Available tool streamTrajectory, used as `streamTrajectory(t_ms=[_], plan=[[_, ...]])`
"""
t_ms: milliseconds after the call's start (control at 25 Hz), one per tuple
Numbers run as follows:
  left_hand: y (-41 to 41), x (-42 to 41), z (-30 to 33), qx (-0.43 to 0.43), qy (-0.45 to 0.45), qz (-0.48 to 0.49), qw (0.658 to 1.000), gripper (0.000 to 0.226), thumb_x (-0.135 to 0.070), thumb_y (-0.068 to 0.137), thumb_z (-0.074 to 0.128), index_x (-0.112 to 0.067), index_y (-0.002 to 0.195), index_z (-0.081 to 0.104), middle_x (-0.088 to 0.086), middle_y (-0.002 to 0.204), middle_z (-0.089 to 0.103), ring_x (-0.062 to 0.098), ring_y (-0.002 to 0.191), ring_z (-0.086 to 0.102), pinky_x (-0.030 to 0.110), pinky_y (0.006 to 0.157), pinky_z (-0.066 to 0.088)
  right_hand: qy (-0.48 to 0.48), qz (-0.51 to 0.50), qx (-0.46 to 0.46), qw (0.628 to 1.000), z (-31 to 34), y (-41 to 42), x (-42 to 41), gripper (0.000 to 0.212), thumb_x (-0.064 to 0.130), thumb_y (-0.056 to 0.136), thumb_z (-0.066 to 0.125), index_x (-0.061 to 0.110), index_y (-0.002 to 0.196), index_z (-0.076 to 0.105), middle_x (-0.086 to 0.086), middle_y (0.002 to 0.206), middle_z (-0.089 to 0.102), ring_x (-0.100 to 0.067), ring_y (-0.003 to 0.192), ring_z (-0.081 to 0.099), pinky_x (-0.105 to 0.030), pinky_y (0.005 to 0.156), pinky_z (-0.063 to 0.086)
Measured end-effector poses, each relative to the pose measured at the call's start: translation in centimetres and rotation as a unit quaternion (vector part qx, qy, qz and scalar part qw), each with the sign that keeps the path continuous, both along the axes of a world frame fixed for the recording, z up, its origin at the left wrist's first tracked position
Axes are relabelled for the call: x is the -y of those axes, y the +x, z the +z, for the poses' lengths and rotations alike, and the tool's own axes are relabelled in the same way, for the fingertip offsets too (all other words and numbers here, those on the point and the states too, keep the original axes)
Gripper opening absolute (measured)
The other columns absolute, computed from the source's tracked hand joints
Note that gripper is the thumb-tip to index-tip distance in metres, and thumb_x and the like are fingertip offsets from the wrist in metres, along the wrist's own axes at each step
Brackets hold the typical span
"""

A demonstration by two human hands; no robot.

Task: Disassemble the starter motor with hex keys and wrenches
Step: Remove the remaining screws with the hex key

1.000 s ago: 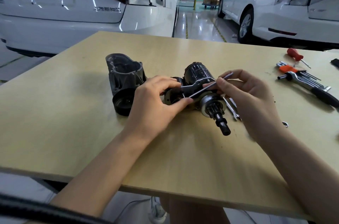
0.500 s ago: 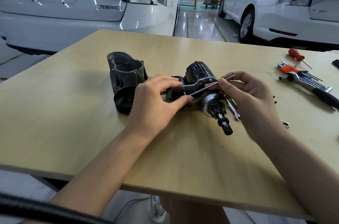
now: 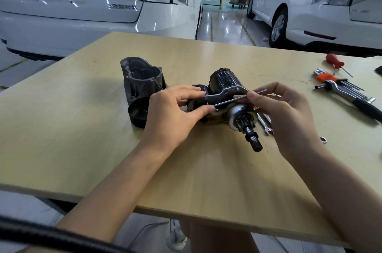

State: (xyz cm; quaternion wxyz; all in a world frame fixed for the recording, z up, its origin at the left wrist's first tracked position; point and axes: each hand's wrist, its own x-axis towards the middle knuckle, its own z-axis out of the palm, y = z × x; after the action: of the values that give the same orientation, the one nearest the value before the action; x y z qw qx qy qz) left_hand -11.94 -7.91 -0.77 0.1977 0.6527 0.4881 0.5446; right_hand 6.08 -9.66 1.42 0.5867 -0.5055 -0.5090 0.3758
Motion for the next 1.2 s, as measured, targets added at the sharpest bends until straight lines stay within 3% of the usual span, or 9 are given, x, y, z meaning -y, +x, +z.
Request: streamTrajectory(t_ms=[200, 320, 520, 960, 1080, 1200], plan=[[0.0, 0.0, 0.0, 0.004, -0.006, 0.007, 1.000, 0.034, -0.019, 0.066, 0.087, -0.014, 0.098, 0.077, -0.011, 0.095, 0.068, 0.003, 0.091, 0.067, 0.015, 0.086, 0.052, -0.047, -0.043, 0.014, 0.998, -0.1, 0.5, -0.2, 0.011, 0.016, 0.078, 0.075, 0.016, 0.068, 0.071, -0.001, 0.065, 0.069, -0.019, 0.064, 0.061, -0.031, 0.060, 0.042], [0.1, 0.1, 0.1, 0.007, -0.012, 0.013, 1.000, 0.033, -0.019, 0.065, 0.088, -0.015, 0.097, 0.077, -0.012, 0.093, 0.068, 0.003, 0.089, 0.068, 0.018, 0.086, 0.053, -0.067, -0.047, 0.021, 0.996, -0.2, 0.8, -0.3, 0.010, 0.018, 0.076, 0.077, 0.015, 0.069, 0.071, 0.001, 0.063, 0.069, -0.013, 0.056, 0.061, -0.025, 0.050, 0.041], [0.3, 0.0, 0.2, 0.017, -0.022, 0.018, 0.999, 0.033, -0.018, 0.065, 0.089, -0.014, 0.096, 0.077, -0.012, 0.092, 0.069, 0.002, 0.086, 0.068, 0.019, 0.086, 0.054, 0.015, -0.027, 0.050, 0.998, 0.3, 0.7, -0.5, 0.008, 0.013, 0.078, 0.077, 0.018, 0.076, 0.072, 0.001, 0.074, 0.074, -0.011, 0.068, 0.070, -0.018, 0.057, 0.050], [-0.2, -0.1, 0.4, 0.005, -0.028, -0.010, 1.000, 0.029, -0.021, 0.067, 0.086, -0.015, 0.094, 0.077, -0.009, 0.095, 0.071, 0.000, 0.095, 0.065, 0.015, 0.085, 0.052, 0.107, -0.017, 0.104, 0.989, 1.1, -0.2, -1.1, 0.018, 0.005, 0.082, 0.073, 0.022, 0.077, 0.068, 0.017, 0.063, 0.068, 0.005, 0.060, 0.062, -0.007, 0.061, 0.046], [-0.6, 0.0, 0.4, 0.007, -0.046, -0.015, 0.999, 0.026, -0.023, 0.069, 0.084, -0.018, 0.093, 0.077, -0.010, 0.099, 0.071, 0.000, 0.097, 0.064, 0.016, 0.081, 0.054, 0.129, 0.020, 0.139, 0.982, 2.9, -1.5, -2.0, 0.019, -0.001, 0.080, 0.073, 0.018, 0.083, 0.069, 0.013, 0.070, 0.068, 0.003, 0.062, 0.063, -0.011, 0.064, 0.050], [-0.6, 0.1, 0.3, 0.001, -0.045, -0.030, 0.999, 0.025, -0.021, 0.071, 0.083, -0.018, 0.095, 0.076, -0.007, 0.102, 0.071, 0.003, 0.101, 0.064, 0.025, 0.083, 0.057, 0.157, 0.065, 0.246, 0.954, 5.0, -3.2, -3.0, 0.021, -0.002, 0.080, 0.072, 0.013, 0.094, 0.071, 0.006, 0.073, 0.067, -0.001, 0.060, 0.062, -0.017, 0.067, 0.054]])
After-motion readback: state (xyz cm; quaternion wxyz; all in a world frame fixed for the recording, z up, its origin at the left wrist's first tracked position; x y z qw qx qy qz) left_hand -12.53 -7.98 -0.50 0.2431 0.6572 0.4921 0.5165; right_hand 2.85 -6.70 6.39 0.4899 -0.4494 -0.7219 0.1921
